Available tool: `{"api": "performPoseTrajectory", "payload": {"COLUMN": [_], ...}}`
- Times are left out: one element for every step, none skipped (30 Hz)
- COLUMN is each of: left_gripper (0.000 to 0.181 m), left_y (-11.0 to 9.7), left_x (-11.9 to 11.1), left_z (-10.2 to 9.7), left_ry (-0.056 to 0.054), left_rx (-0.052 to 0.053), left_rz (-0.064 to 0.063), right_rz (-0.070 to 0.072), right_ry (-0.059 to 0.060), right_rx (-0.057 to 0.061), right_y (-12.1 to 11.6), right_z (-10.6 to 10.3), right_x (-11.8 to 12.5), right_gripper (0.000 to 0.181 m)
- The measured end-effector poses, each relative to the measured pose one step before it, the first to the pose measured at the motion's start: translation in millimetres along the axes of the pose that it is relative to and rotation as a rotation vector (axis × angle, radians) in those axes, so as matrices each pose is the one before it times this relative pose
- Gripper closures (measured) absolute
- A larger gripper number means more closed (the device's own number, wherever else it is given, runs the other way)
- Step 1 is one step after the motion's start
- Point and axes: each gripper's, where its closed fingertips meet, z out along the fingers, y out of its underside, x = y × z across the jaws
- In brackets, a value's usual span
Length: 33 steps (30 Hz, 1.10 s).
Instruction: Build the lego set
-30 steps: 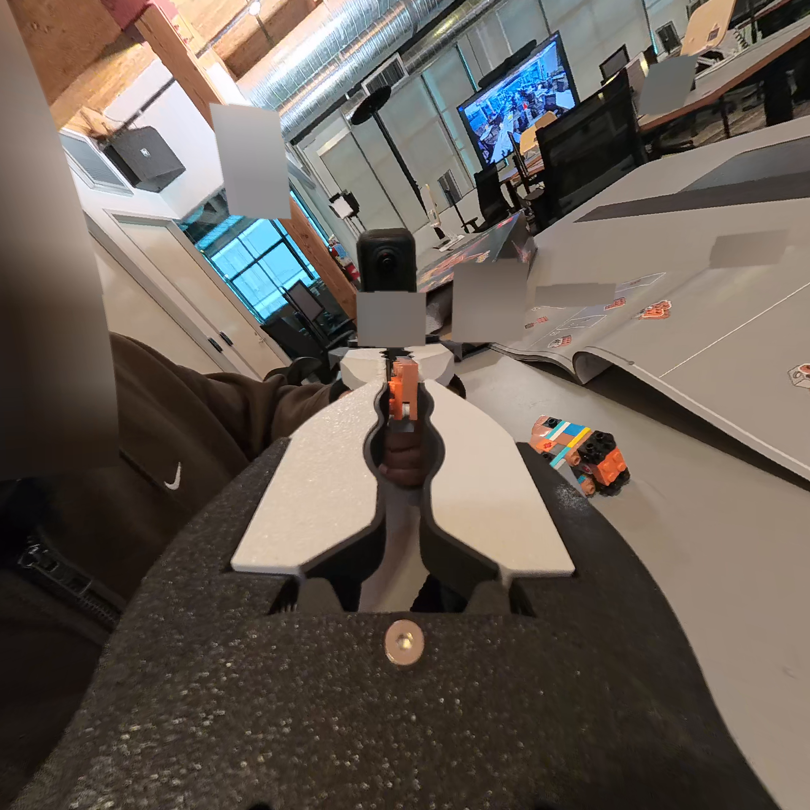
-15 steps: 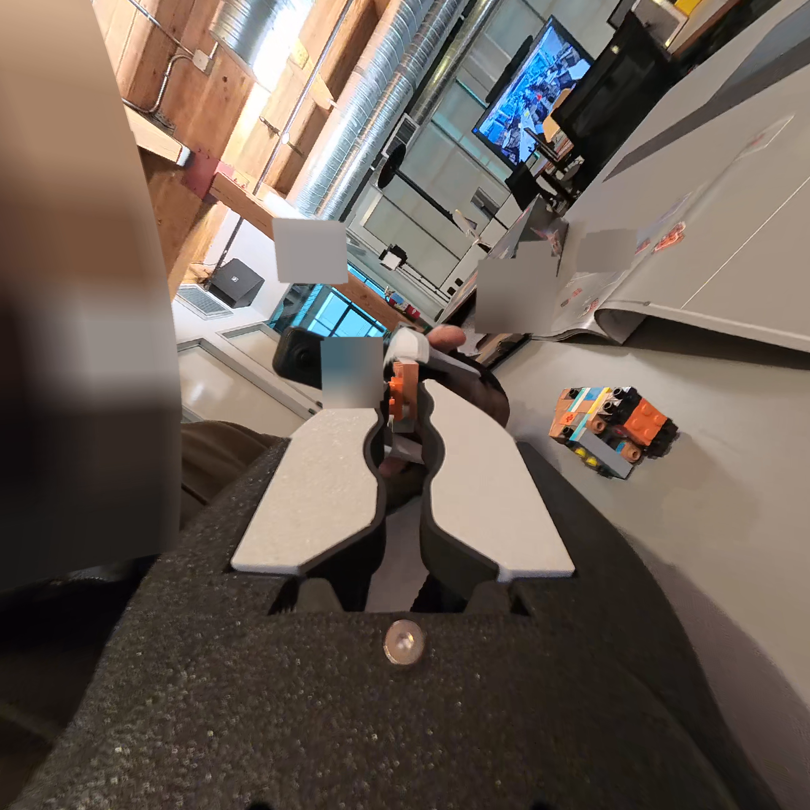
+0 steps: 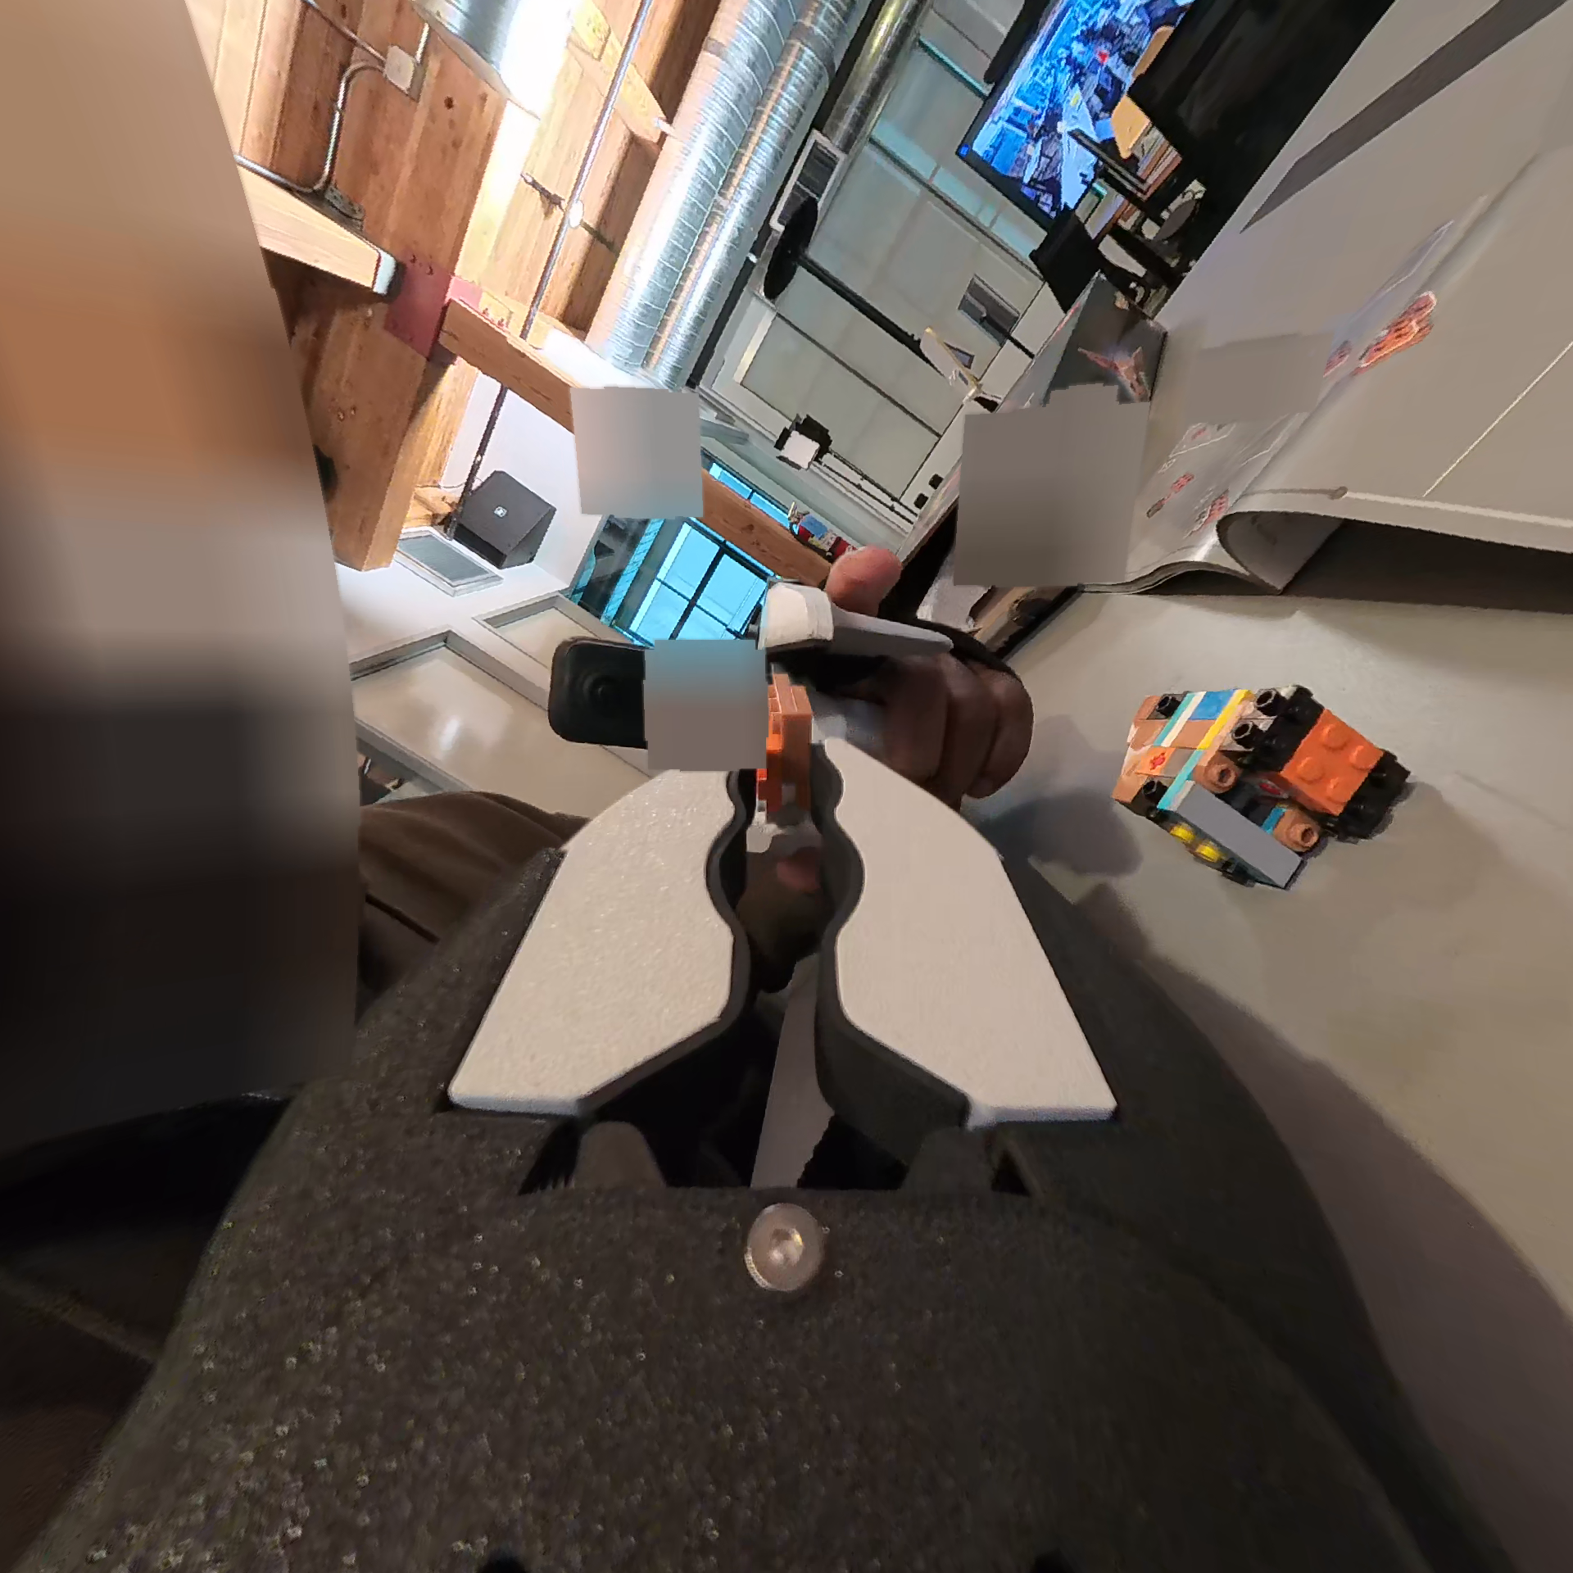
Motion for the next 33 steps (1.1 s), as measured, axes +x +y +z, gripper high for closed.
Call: {"api": "performPoseTrajectory", "payload": {"left_gripper": [0.138,0.137,0.137,0.136,0.136,0.136,0.136,0.136,0.136,0.136,0.137,0.140,0.143,0.144,0.144,0.144,0.145,0.145,0.145,0.145,0.145,0.145,0.145,0.145,0.145,0.145,0.145,0.145,0.145,0.145,0.145,0.145,0.145], "left_y": [-0.51,-0.31,-0.58,-1.08,-0.68,-0.34,-0.35,-0.26,0.88,1.69,1.39,0.60,-0.13,-1.15,-0.75,-0.32,-0.03,0.06,-0.01,0.09,0.01,-0.10,0.10,-0.27,-0.54,-0.18,0.55,0.97,1.01,0.66,0.31,0.00,0.21], "left_x": [0.71,1.41,0.81,0.84,1.88,2.02,1.67,2.27,2.26,1.90,1.72,1.29,-0.22,-0.20,0.02,0.09,-0.39,0.28,0.25,0.18,-0.07,-0.14,-0.74,-0.85,-1.25,-1.59,-1.27,-1.55,-1.77,-1.79,-1.51,-1.37,-1.24], "left_z": [-0.92,-0.96,-1.19,-1.02,-0.55,-0.17,0.16,0.49,0.93,1.19,0.97,0.59,0.26,-0.27,-0.11,-0.03,0.09,0.10,-0.03,0.15,0.16,0.34,0.38,0.14,-0.02,-0.13,-0.26,-0.21,-0.36,-0.24,-0.18,-0.15,0.09], "left_ry": [0.0113,0.0171,0.0123,0.0097,0.0153,0.0129,0.0064,0.0089,0.0077,0.0045,0.0035,0.0019,-0.0054,-0.0030,-0.0002,-0.0007,-0.0024,0.0033,0.0037,0.0039,0.0028,0.0028,-0.0003,-0.0002,-0.0022,-0.0025,0.0012,-0.0001,-0.0021,-0.0019,0.0005,0.0016,0.0018], "left_rx": [0.0031,0.0030,0.0041,0.0069,0.0029,0.0006,0.0003,-0.0005,-0.0071,-0.0111,-0.0076,-0.0018,0.0028,0.0085,0.0061,0.0033,0.0003,0.0001,0.0009,0.0008,0.0028,0.0047,0.0037,0.0062,0.0079,0.0050,0.0019,0.0016,0.0028,0.0054,0.0080,0.0098,0.0071], "left_rz": [0.0077,0.0066,0.0069,0.0088,0.0071,0.0053,0.0079,0.0096,0.0074,0.0066,0.0065,0.0029,-0.0013,-0.0028,-0.0039,-0.0045,-0.0079,-0.0086,-0.0110,-0.0153,-0.0227,-0.0272,-0.0290,-0.0281,-0.0269,-0.0254,-0.0223,-0.0178,-0.0151,-0.0158,-0.0180,-0.0172,-0.0133], "right_rz": [0.0002,0.0004,-0.0004,-0.0015,-0.0003,0.0013,-0.0004,-0.0027,-0.0015,-0.0013,-0.0038,-0.0043,-0.0025,0.0001,0.0023,0.0011,-0.0030,-0.0023,-0.0008,-0.0014,-0.0041,-0.0078,-0.0121,-0.0163,-0.0200,-0.0274,-0.0369,-0.0437,-0.0463,-0.0454,-0.0417,-0.0418,-0.0494], "right_ry": [-0.0030,-0.0024,0.0010,0.0024,0.0001,0.0006,0.0034,0.0044,0.0023,-0.0009,-0.0009,0.0015,0.0011,-0.0022,-0.0047,-0.0017,0.0011,0.0015,0.0002,0.0002,0.0021,0.0060,0.0100,0.0124,0.0110,0.0138,0.0187,0.0235,0.0275,0.0307,0.0356,0.0405,0.0526], "right_rx": [-0.0091,-0.0115,-0.0125,-0.0134,-0.0144,-0.0130,-0.0108,-0.0076,-0.0064,-0.0033,-0.0018,-0.0039,-0.0039,-0.0017,-0.0005,-0.0007,-0.0014,-0.0015,-0.0008,0.0011,0.0027,0.0017,-0.0021,-0.0069,-0.0076,-0.0090,-0.0109,-0.0117,-0.0106,-0.0058,-0.0028,-0.0094,-0.0236], "right_y": [1.12,1.36,1.41,1.55,1.63,1.60,1.45,1.23,1.15,0.54,0.37,0.55,0.65,0.32,0.09,-0.06,0.02,0.08,0.11,-0.15,-0.32,-0.56,-0.47,-0.21,-0.54,-0.70,-0.82,-0.90,-1.46,-2.57,-3.77,-3.85,-3.28], "right_z": [0.33,0.39,0.28,0.34,0.43,0.55,0.48,0.49,0.41,0.37,0.35,0.41,0.30,0.22,0.16,0.13,-0.04,-0.12,0.02,-0.05,-0.06,-0.20,-0.39,-0.63,-1.34,-2.35,-3.46,-5.23,-7.27,-9.81,-12.43,-15.01,-17.05], "right_x": [-0.62,-0.57,-0.30,-0.01,-0.48,-0.39,-0.04,-0.04,-0.25,-0.71,-0.71,-0.14,-0.04,-0.31,-0.64,-0.54,-0.14,-0.18,-0.03,-0.14,0.13,0.41,0.68,0.95,0.37,0.26,0.23,0.14,0.18,0.06,0.38,1.15,3.52], "right_gripper": [0.170,0.170,0.170,0.170,0.170,0.170,0.170,0.170,0.170,0.170,0.170,0.170,0.170,0.170,0.170,0.170,0.170,0.170,0.170,0.170,0.170,0.169,0.166,0.161,0.155,0.151,0.149,0.147,0.146,0.146,0.146,0.148,0.149]}}
